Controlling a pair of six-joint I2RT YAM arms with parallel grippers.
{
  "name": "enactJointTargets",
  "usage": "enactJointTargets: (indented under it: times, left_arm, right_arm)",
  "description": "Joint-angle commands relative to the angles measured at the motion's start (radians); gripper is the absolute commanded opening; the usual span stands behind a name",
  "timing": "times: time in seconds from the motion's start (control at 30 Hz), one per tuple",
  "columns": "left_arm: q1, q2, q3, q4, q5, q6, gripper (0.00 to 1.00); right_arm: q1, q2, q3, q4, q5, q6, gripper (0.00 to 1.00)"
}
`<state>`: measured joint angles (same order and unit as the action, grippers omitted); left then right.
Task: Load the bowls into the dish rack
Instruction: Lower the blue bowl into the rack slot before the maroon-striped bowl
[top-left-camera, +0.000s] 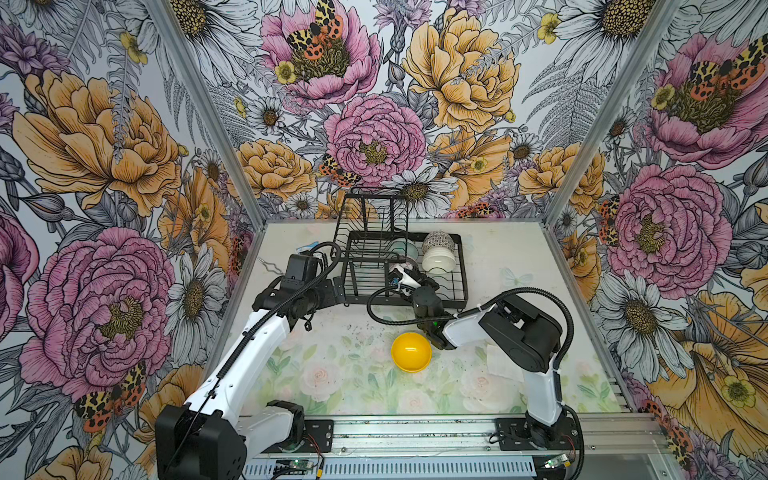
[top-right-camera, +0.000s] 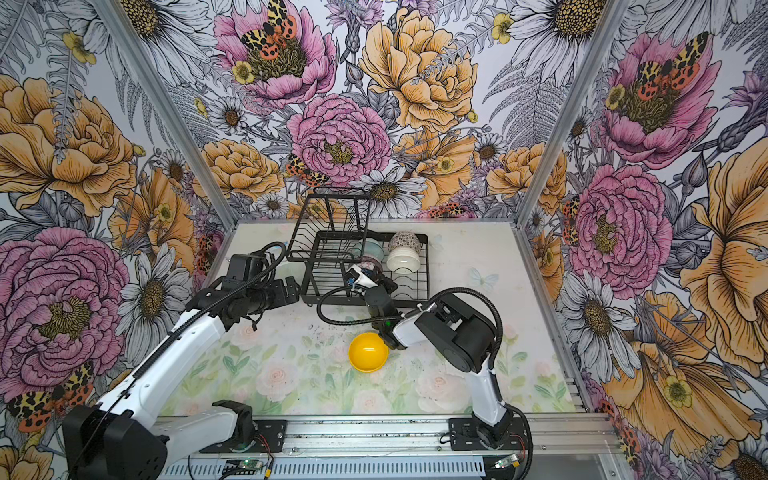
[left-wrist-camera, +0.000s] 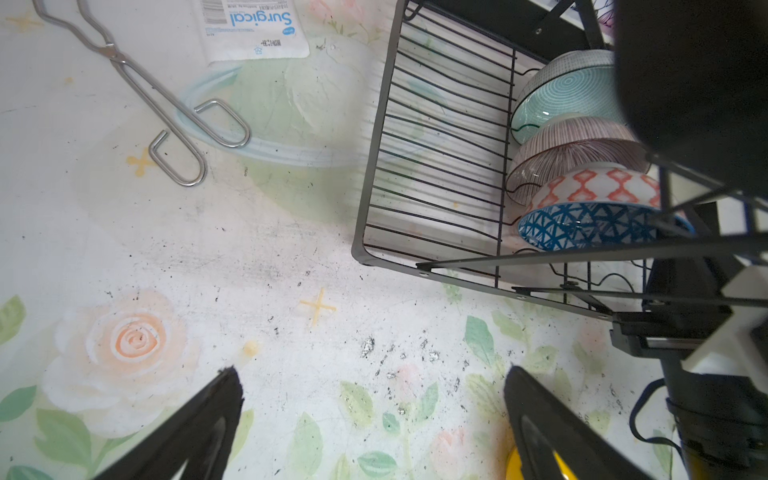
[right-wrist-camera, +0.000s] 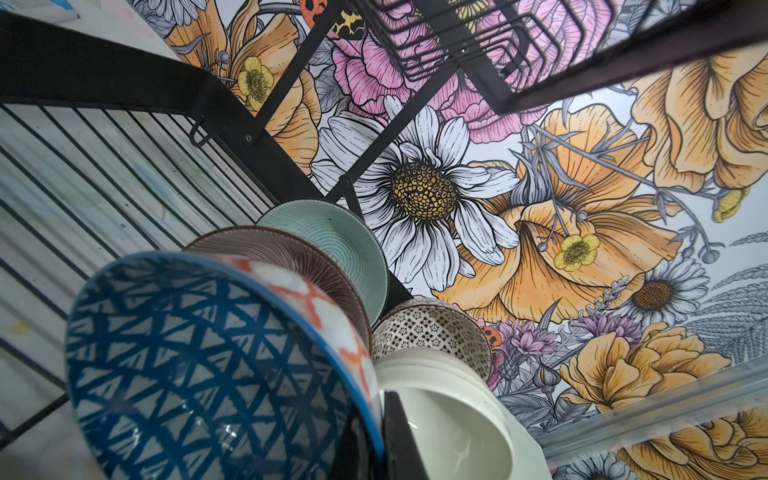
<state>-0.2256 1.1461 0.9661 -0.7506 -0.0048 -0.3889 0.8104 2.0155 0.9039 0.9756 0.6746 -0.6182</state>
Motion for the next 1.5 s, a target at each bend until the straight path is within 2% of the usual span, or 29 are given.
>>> enactJointTargets:
  times: [0.0,0.73,1.2,1.47]
  left_arm:
    - [0.008,-0.017,-0.012,0.025,0.022,0.015,0.99]
    - [0.007,-0.045,-0.021,0.025,0.028,0.010,0.99]
    - [0.008,-0.054,-0.024,0.025,0.029,0.013,0.99]
    - [0.008,-0.044,-0.018,0.027,0.031,0.015,0.99]
  right_arm:
    - [0.022,-0.047,-0.030,-0.021,-0.042,0.050,0.00]
    - [0.018,-0.172,-0.053,-0.157,-0.080,0.159,0.00]
    - [0.019,-0.151,-0.007,-0.254,-0.088,0.184,0.00]
    - [0.018,-0.138,0.008,-0.273,-0.086,0.184,0.13]
